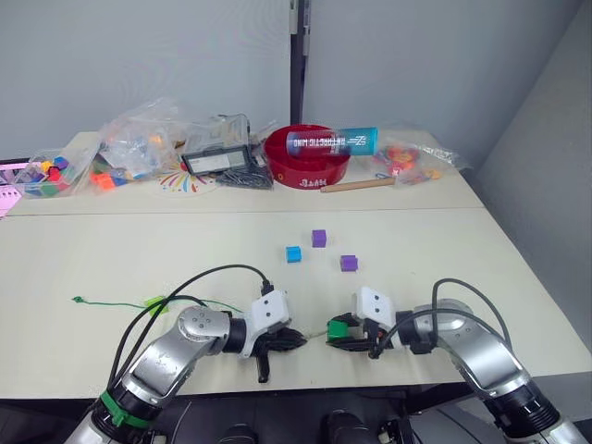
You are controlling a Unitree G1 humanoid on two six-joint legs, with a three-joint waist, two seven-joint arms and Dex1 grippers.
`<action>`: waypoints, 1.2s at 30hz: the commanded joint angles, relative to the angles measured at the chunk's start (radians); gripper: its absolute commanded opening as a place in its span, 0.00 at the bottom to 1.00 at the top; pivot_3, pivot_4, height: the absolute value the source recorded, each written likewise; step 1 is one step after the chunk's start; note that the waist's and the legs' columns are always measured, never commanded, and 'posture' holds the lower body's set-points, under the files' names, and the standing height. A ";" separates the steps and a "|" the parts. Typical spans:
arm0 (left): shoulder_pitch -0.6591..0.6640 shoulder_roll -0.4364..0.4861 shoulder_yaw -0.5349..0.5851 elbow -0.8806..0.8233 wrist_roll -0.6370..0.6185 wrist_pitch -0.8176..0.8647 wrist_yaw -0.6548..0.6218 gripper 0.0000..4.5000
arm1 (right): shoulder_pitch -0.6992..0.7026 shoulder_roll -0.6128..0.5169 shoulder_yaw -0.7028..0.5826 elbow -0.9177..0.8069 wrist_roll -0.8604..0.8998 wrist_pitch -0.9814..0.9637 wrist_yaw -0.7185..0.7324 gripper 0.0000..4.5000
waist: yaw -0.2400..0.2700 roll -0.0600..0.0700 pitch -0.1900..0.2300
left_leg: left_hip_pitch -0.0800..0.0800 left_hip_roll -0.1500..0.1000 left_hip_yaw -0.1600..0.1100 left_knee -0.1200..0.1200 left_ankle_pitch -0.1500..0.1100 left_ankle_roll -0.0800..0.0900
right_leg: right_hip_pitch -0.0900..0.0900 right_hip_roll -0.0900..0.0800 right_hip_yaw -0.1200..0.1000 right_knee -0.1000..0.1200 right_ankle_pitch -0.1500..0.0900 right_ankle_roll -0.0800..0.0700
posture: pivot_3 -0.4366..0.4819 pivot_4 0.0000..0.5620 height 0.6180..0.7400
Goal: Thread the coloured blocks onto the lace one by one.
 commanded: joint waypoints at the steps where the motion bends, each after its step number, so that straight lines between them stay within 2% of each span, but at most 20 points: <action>1: 0.018 0.001 0.052 -0.053 -0.061 -0.015 -0.023 0.00 | 0.028 -0.011 0.025 0.045 -0.012 -0.042 0.016 0.26 | -0.001 0.000 0.000 | 0.000 0.000 0.000 0.000 0.000 0.000 | 0.000 0.000 0.000 0.000 0.000 0.000 | 0.48 0.27 0.92; 6: 0.034 0.006 0.132 -0.071 -0.140 0.012 -0.027 0.00 | 0.021 -0.027 0.012 0.084 0.002 -0.082 0.043 0.26 | 0.001 0.000 0.000 | 0.000 0.000 0.000 0.000 0.000 0.000 | 0.000 0.000 0.000 0.000 0.000 0.000 | 0.48 0.27 0.92; 15: 0.023 0.058 0.128 -0.092 -0.146 0.028 -0.039 0.00 | 0.014 -0.024 0.000 0.114 0.019 -0.118 0.059 0.26 | 0.003 0.000 0.000 | 0.000 0.000 0.000 0.000 0.000 0.000 | 0.000 0.000 0.000 0.000 0.000 0.000 | 0.48 0.27 0.92; 26: 0.037 0.058 0.126 -0.113 -0.149 0.041 -0.016 0.00 | 0.041 0.017 -0.099 0.056 0.228 -0.072 0.105 0.26 | -0.001 0.000 0.001 | -0.002 0.000 0.000 0.000 0.000 0.000 | -0.002 0.000 0.000 0.000 0.000 0.000 | 0.48 0.27 0.92; 36: 0.044 0.075 0.138 -0.133 -0.160 0.050 -0.016 0.00 | 0.045 0.022 -0.018 0.143 0.079 -0.104 0.031 0.26 | -0.001 0.000 0.001 | -0.002 0.000 0.000 0.000 0.000 0.000 | -0.002 0.000 0.000 0.000 0.000 0.000 | 0.48 0.27 0.92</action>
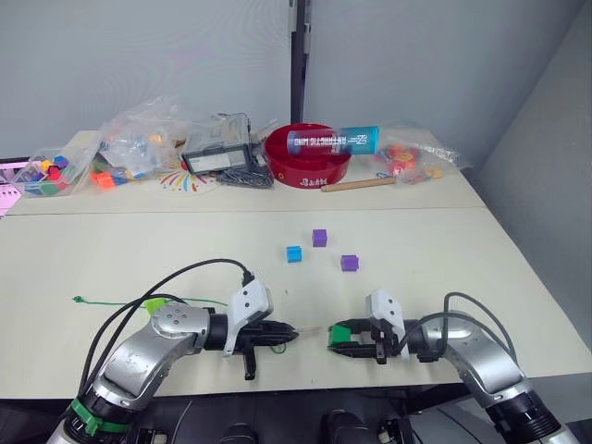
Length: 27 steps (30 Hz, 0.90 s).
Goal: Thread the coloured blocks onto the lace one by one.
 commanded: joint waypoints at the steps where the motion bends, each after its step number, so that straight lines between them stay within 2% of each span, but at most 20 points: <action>1: 0.009 0.011 0.016 -0.054 -0.022 0.001 0.002 0.00 | 0.013 0.000 0.028 0.047 -0.061 -0.030 -0.029 0.26 | -0.002 0.000 0.000 | 0.001 0.000 0.000 0.000 0.000 0.000 | 0.000 0.000 0.000 0.000 0.000 0.000 | 0.48 0.27 0.92; 2: 0.011 0.014 0.018 -0.055 -0.024 0.002 0.002 0.00 | 0.013 -0.003 0.031 0.052 -0.068 -0.040 -0.028 0.26 | -0.003 0.000 0.000 | 0.001 0.000 0.000 0.000 0.000 0.000 | 0.001 0.000 0.000 0.000 0.000 0.000 | 0.48 0.27 0.92; 4: 0.013 0.019 0.017 -0.057 -0.025 0.001 0.003 0.00 | 0.014 -0.007 0.022 0.041 -0.055 -0.033 -0.024 0.50 | -0.002 0.000 0.000 | 0.002 0.000 0.000 0.000 0.000 0.000 | 0.001 0.000 0.000 0.000 0.000 0.000 | 0.48 0.27 0.92; 10: 0.010 0.022 0.004 -0.055 -0.019 -0.001 0.008 0.00 | 0.026 -0.017 -0.018 -0.008 -0.032 -0.039 -0.030 0.94 | 0.000 0.000 0.000 | 0.002 0.000 0.000 0.000 0.000 0.000 | 0.001 0.000 0.000 0.000 0.000 0.001 | 0.48 0.27 0.92; 21: -0.032 0.044 -0.064 -0.058 0.035 0.021 0.023 0.00 | 0.026 -0.008 -0.042 0.017 -0.028 -0.072 -0.034 0.94 | 0.002 0.000 0.000 | 0.001 0.000 0.001 0.000 0.000 0.000 | 0.001 0.000 0.001 0.000 0.000 0.001 | 0.48 0.27 0.92; 24: -0.044 0.029 -0.078 -0.061 0.035 0.033 0.037 0.00 | 0.025 -0.003 -0.042 0.018 -0.022 -0.078 -0.029 0.76 | 0.002 0.000 0.000 | 0.001 0.000 0.001 0.000 0.000 0.000 | 0.001 0.000 0.001 0.000 0.000 0.001 | 0.48 0.27 0.92; 27: -0.047 0.023 -0.087 -0.057 0.041 0.032 0.039 0.00 | 0.026 0.000 -0.039 0.011 -0.018 -0.077 -0.024 0.54 | 0.002 0.000 0.000 | 0.001 0.000 0.001 0.000 0.000 0.000 | 0.001 0.000 0.001 0.000 0.000 0.001 | 0.48 0.27 0.92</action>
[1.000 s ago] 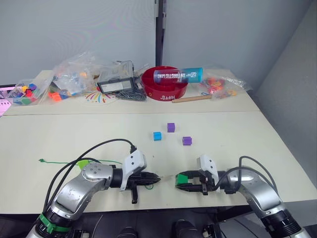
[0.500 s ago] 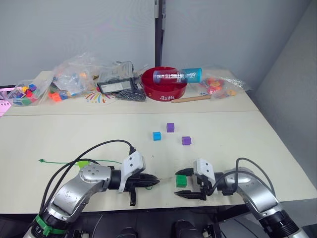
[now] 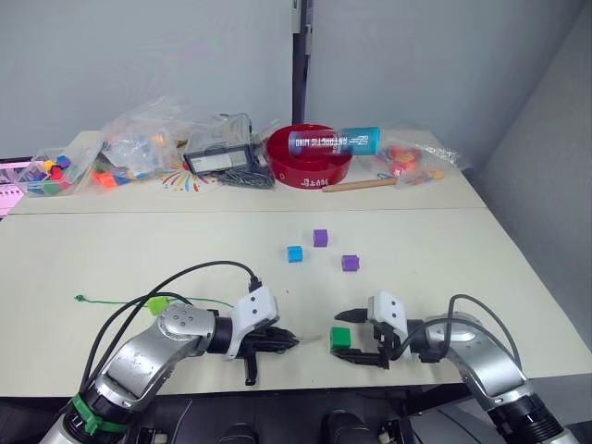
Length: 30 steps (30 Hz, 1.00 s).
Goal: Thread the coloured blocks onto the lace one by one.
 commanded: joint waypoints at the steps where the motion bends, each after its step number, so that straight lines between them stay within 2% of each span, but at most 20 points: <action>1: -0.017 -0.004 -0.005 -0.032 0.006 -0.005 0.006 0.00 | -0.001 0.003 -0.010 -0.012 0.017 -0.004 0.008 0.46 | 0.000 0.000 0.000 | 0.000 0.000 0.000 0.000 0.000 0.000 | 0.000 0.000 0.000 0.000 0.000 0.000 | 0.48 0.27 0.92; 4: -0.023 -0.008 -0.008 -0.025 0.009 -0.008 0.008 0.00 | 0.001 0.007 -0.001 -0.029 0.016 -0.003 0.008 0.26 | -0.001 0.000 0.000 | 0.000 0.000 0.000 0.000 0.000 0.000 | -0.001 0.000 0.000 0.000 0.000 0.000 | 0.48 0.27 0.92; 30: -0.053 -0.025 -0.040 -0.015 0.027 -0.023 -0.020 0.00 | -0.041 0.003 0.065 -0.047 -0.029 -0.019 0.049 0.26 | -0.001 0.000 0.000 | -0.001 0.000 0.000 0.000 0.000 0.000 | -0.001 0.000 0.000 0.000 0.000 -0.001 | 0.48 0.27 0.92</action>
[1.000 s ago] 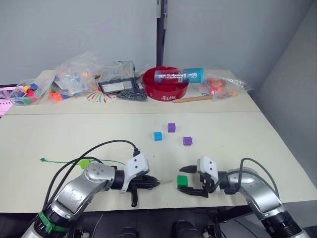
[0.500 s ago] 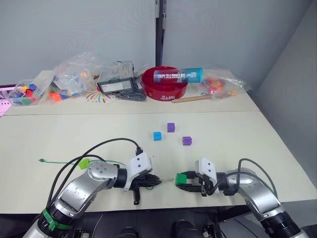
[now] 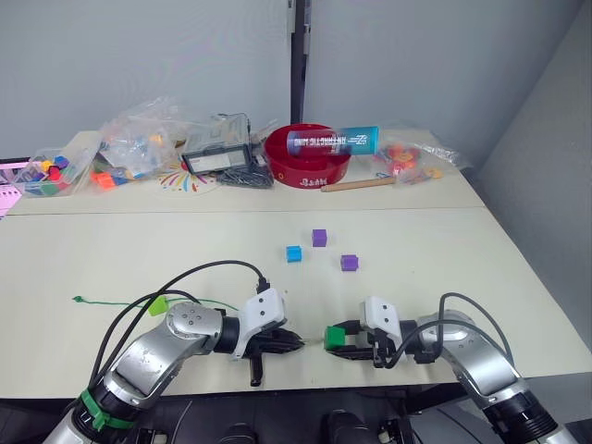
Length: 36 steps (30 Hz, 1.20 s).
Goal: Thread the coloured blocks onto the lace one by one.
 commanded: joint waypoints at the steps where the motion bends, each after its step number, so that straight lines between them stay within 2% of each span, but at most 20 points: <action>1: -0.020 -0.009 -0.005 -0.017 0.003 -0.020 -0.005 0.00 | -0.012 0.002 0.006 -0.030 0.008 -0.005 0.010 0.26 | 0.000 0.000 0.000 | 0.000 0.000 0.000 0.000 0.000 0.000 | 0.000 0.000 0.000 0.000 0.000 0.000 | 0.48 0.27 0.92; 15: -0.043 -0.053 -0.049 0.008 0.026 -0.038 -0.017 0.00 | -0.040 0.023 0.036 -0.050 -0.013 0.028 -0.003 0.26 | -0.001 0.000 0.000 | 0.000 0.000 0.000 0.000 0.000 0.000 | 0.000 0.000 0.000 0.000 0.000 0.000 | 0.48 0.27 0.92; 23: -0.065 -0.125 -0.094 0.129 0.092 -0.134 -0.040 0.00 | -0.038 0.069 0.082 -0.097 -0.029 0.075 -0.028 0.26 | 0.000 0.000 0.000 | 0.000 0.000 0.000 0.000 0.000 0.000 | 0.000 0.000 0.000 0.000 0.000 0.000 | 0.48 0.27 0.92; 29: -0.034 -0.110 -0.102 0.158 0.118 -0.198 -0.081 0.00 | -0.013 0.102 0.088 -0.006 -0.047 -0.016 -0.034 0.26 | -0.006 0.000 0.000 | 0.001 0.000 0.000 0.000 0.000 0.000 | 0.001 0.001 0.000 0.000 0.000 0.000 | 0.48 0.27 0.92; 36: -0.064 -0.159 -0.108 0.198 0.132 -0.226 -0.076 0.00 | -0.045 0.125 0.114 0.053 -0.086 -0.065 -0.027 0.26 | -0.008 0.000 -0.001 | 0.003 0.000 0.000 0.000 0.000 0.000 | 0.004 0.001 0.000 0.001 0.000 0.001 | 0.48 0.27 0.92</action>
